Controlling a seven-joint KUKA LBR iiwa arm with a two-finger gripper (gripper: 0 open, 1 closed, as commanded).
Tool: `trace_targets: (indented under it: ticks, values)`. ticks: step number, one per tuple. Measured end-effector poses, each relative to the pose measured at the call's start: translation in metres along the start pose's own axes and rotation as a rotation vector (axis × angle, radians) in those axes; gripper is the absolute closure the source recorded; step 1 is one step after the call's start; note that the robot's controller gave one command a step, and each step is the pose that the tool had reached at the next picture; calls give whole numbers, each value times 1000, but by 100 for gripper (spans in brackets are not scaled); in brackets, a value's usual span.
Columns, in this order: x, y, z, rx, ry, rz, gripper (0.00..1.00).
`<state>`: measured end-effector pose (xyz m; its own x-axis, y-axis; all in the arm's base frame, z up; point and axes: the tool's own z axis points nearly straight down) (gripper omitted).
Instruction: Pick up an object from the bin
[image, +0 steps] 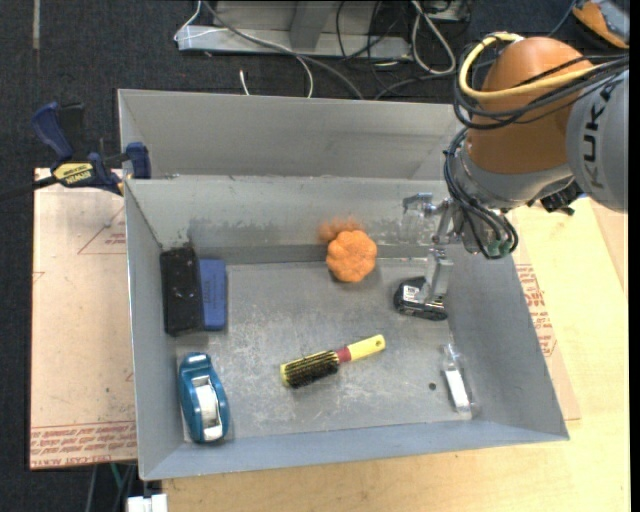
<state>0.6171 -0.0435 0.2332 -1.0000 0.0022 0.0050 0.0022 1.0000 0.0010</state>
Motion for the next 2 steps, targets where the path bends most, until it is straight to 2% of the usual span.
trace_targets:
  ticks: [1, 2]
  values:
    - [-1, 0, -5, 1, -7, -1, 0]
    - [9, 33, 50, 1, -9, -143, 0]
